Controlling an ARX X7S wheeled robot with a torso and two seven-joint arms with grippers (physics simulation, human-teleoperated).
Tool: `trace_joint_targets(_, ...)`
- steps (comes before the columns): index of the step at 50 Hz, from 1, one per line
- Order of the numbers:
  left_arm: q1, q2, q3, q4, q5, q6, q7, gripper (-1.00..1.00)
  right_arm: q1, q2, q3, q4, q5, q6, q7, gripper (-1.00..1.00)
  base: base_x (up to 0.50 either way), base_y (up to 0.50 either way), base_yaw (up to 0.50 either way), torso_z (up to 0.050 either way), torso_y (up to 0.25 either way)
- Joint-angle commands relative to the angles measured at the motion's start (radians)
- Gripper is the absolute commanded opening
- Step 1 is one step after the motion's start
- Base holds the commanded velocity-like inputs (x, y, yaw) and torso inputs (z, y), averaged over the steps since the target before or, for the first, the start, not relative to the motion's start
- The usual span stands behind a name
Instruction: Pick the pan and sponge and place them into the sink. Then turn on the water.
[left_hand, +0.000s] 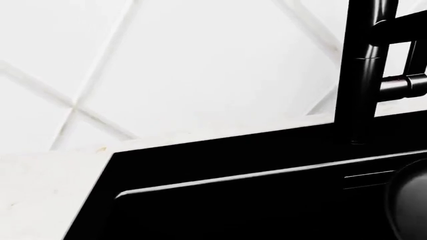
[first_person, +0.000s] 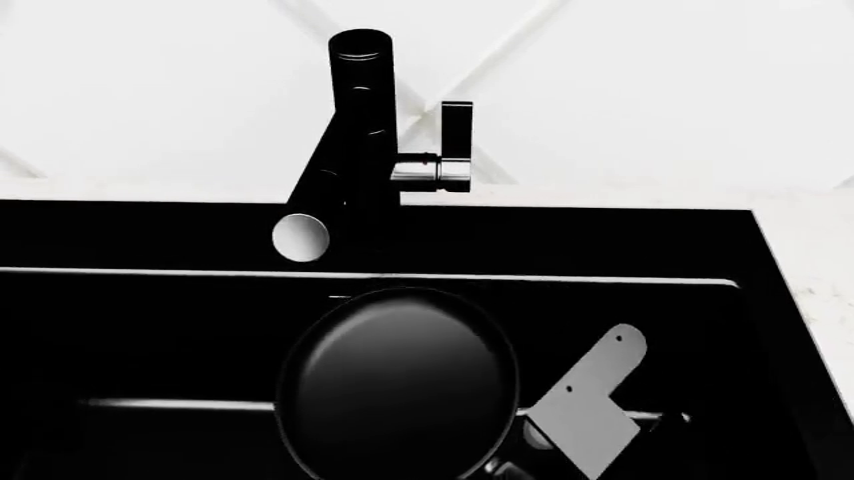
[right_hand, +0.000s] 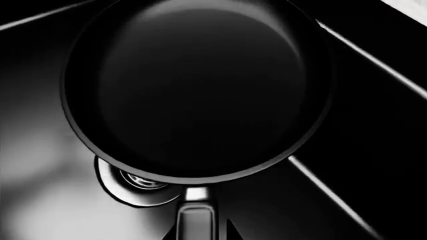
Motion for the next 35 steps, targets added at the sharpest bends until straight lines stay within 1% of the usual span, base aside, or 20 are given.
trace_joint_targets(1, 0.001, -0.004, 0.002, -0.010, 0.002, 0.007, 0.004, 1.00, 0.141, -0.107, -0.171, 0.226, -0.236, -0.155, -0.238, -1.00, 0.00, 0.00, 0.00, 0.000, 0.000)
trace_joint_targets(4, 0.004, -0.005, 0.004, -0.013, 0.004, 0.011, 0.004, 1.00, 0.142, -0.127, -0.215, 0.279, -0.272, -0.219, -0.294, -1.00, 0.00, 0.00, 0.00, 0.000, 0.003)
trace_joint_targets(8, 0.001, -0.003, 0.005, -0.011, 0.005, 0.009, -0.002, 1.00, 0.140, -0.142, -0.247, 0.307, -0.289, -0.247, -0.330, -1.00, 0.00, 0.00, 0.00, 0.003, 0.000)
trace_joint_targets(15, 0.015, -0.011, -0.005, -0.020, 0.003, 0.022, 0.009, 1.00, 0.146, -0.200, -0.281, 0.404, -0.309, -0.287, -0.374, -1.00, 0.00, 0.00, 0.00, 0.000, 0.001)
trace_joint_targets(25, 0.019, -0.011, -0.008, -0.016, -0.002, 0.020, 0.005, 1.00, 0.088, -0.240, -0.277, 0.470, -0.301, -0.354, -0.365, -1.00, 0.00, 0.00, 0.00, 0.000, 0.001)
trace_joint_targets(35, 0.013, -0.009, -0.002, -0.024, -0.001, 0.025, 0.006, 1.00, 0.075, -0.259, -0.298, 0.495, -0.305, -0.333, -0.364, -1.00, 0.00, 0.00, 0.00, 0.001, 0.001)
